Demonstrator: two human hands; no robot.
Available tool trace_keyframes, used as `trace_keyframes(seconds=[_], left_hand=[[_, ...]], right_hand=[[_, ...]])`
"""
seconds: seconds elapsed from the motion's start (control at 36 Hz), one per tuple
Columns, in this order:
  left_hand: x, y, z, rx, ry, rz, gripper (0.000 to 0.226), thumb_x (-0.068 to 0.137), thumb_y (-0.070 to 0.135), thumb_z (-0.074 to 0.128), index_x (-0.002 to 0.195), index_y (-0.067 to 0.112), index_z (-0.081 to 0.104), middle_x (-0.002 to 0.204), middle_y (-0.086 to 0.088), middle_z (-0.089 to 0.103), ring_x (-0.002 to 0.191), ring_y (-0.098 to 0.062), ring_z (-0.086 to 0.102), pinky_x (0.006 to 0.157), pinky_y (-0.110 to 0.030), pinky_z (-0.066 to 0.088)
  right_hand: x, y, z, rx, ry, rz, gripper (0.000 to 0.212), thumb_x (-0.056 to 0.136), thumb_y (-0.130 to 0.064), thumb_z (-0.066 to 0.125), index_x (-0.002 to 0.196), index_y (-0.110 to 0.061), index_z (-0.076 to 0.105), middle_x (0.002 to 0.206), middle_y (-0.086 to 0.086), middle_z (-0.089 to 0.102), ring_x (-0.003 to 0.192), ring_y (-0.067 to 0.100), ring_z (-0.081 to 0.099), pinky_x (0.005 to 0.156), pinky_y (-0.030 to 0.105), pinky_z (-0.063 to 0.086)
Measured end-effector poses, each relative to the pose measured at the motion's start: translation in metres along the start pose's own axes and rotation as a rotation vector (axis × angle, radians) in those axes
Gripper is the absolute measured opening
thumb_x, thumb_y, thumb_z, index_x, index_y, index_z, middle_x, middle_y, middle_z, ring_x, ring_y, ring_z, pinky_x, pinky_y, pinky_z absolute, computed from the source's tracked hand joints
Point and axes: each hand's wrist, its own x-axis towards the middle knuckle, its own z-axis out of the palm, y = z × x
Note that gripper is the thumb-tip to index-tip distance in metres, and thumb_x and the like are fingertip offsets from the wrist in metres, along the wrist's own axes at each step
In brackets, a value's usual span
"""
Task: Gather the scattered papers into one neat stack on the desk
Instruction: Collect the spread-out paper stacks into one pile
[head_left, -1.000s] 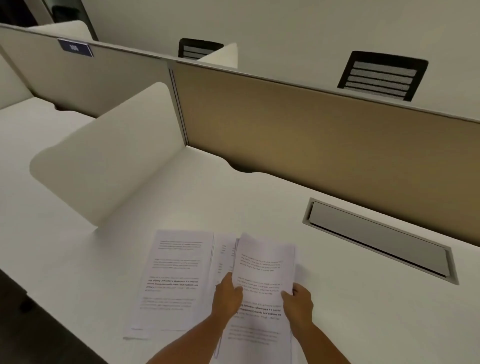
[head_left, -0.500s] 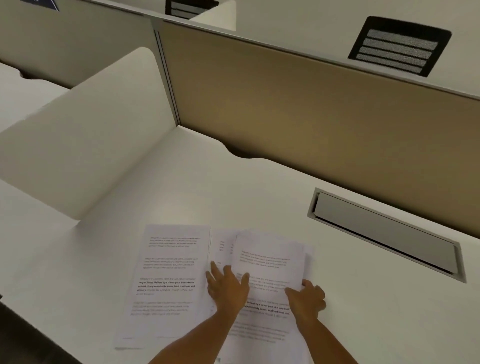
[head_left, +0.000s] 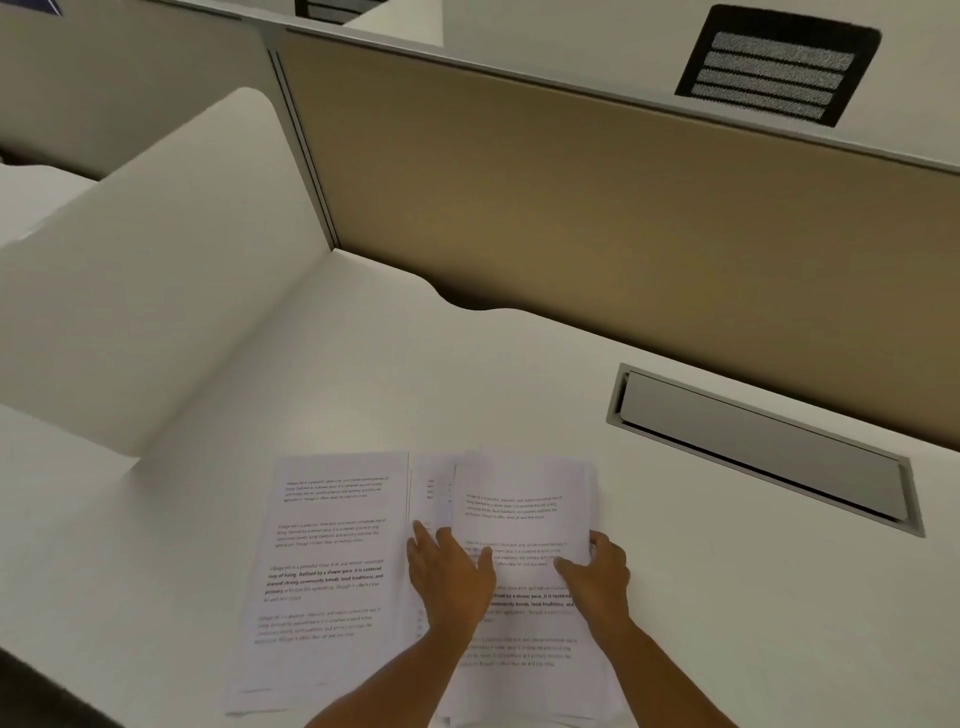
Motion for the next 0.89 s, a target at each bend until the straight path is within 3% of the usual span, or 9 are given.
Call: trace_keyframes(seconds=[0.08, 0.14, 0.19, 0.31, 0.39, 0.58, 0.67, 0.75, 0.89], left_hand=[[0.004, -0.003, -0.004, -0.012, -0.005, -0.032, 0.073, 0.09, 0.052, 0.056, 0.145, 0.011, 0.031, 0.163, -0.016, 0.014, 0.149, -0.035, 0.017, 0.119, -0.047, 0.026], [0.006, -0.004, -0.007, -0.015, 0.001, -0.035, 0.071, 0.09, 0.049, 0.058, 0.144, 0.012, 0.032, 0.161, -0.016, 0.018, 0.146, -0.034, 0.022, 0.116, -0.047, 0.031], [0.01, -0.006, -0.011, -0.039, 0.008, -0.048, 0.069, 0.089, 0.047, 0.061, 0.142, 0.012, 0.035, 0.159, -0.016, 0.02, 0.144, -0.034, 0.025, 0.114, -0.047, 0.034], [0.016, -0.01, -0.019, -0.099, -0.002, -0.066, 0.063, 0.089, 0.042, 0.064, 0.139, 0.012, 0.04, 0.157, -0.017, 0.021, 0.142, -0.035, 0.028, 0.113, -0.048, 0.036], [0.018, -0.011, -0.022, -0.122, -0.005, -0.057, 0.06, 0.09, 0.038, 0.064, 0.138, 0.01, 0.041, 0.155, -0.017, 0.025, 0.141, -0.034, 0.032, 0.113, -0.048, 0.038], [0.015, -0.014, -0.024, -0.009, 0.023, -0.038, 0.06, 0.088, 0.044, 0.063, 0.136, 0.013, 0.045, 0.146, -0.012, 0.039, 0.132, -0.03, 0.041, 0.107, -0.041, 0.043], [0.014, -0.015, -0.023, 0.042, 0.022, -0.027, 0.057, 0.088, 0.047, 0.06, 0.134, 0.016, 0.047, 0.139, -0.01, 0.045, 0.127, -0.028, 0.043, 0.104, -0.04, 0.043], [0.014, -0.016, -0.023, 0.022, 0.021, -0.019, 0.052, 0.089, 0.043, 0.059, 0.131, 0.016, 0.049, 0.134, -0.009, 0.048, 0.123, -0.026, 0.046, 0.101, -0.037, 0.043], [0.013, -0.017, -0.021, -0.232, -0.014, 0.02, 0.042, 0.09, 0.021, 0.066, 0.126, 0.008, 0.051, 0.131, -0.013, 0.042, 0.105, -0.023, 0.057, 0.095, -0.033, 0.056]], right_hand=[[0.003, -0.003, 0.006, 0.074, -0.032, 0.011, 0.059, 0.076, -0.011, 0.077, 0.13, -0.01, 0.052, 0.129, 0.015, 0.055, 0.115, 0.033, 0.058, 0.092, 0.05, 0.057], [0.002, -0.007, 0.008, 0.141, -0.042, 0.026, 0.057, 0.076, -0.007, 0.077, 0.126, -0.012, 0.05, 0.125, 0.015, 0.056, 0.103, 0.027, 0.064, 0.073, 0.039, 0.063], [0.002, -0.01, 0.01, 0.215, -0.049, 0.047, 0.056, 0.077, -0.005, 0.078, 0.119, -0.018, 0.044, 0.119, 0.012, 0.057, 0.092, 0.022, 0.065, 0.057, 0.025, 0.057], [0.006, -0.012, 0.012, 0.359, -0.065, 0.18, 0.068, 0.078, -0.007, 0.081, 0.122, -0.023, 0.032, 0.117, 0.01, 0.05, 0.096, 0.026, 0.06, 0.076, 0.034, 0.053], [0.01, -0.012, 0.013, 0.402, -0.066, 0.238, 0.077, 0.078, -0.01, 0.083, 0.133, -0.019, 0.031, 0.115, 0.009, 0.048, 0.086, 0.021, 0.058, 0.075, 0.034, 0.052], [0.014, -0.006, 0.017, 0.431, -0.117, 0.231, 0.052, 0.076, -0.006, 0.082, 0.123, 0.001, 0.059, 0.109, 0.02, 0.07, 0.097, 0.037, 0.07, 0.088, 0.051, 0.059], [0.013, -0.007, 0.015, 0.403, -0.129, 0.221, 0.041, 0.078, -0.007, 0.081, 0.114, 0.0, 0.064, 0.105, 0.018, 0.072, 0.094, 0.036, 0.07, 0.087, 0.049, 0.06], [0.011, -0.005, 0.012, 0.396, -0.144, 0.203, 0.036, 0.078, -0.005, 0.081, 0.106, -0.005, 0.059, 0.098, 0.012, 0.069, 0.087, 0.028, 0.069, 0.075, 0.038, 0.06], [0.007, 0.004, 0.005, 0.429, -0.184, 0.186, 0.04, 0.079, 0.003, 0.078, 0.114, -0.007, 0.061, 0.104, 0.013, 0.07, 0.091, 0.029, 0.07, 0.074, 0.038, 0.062]])
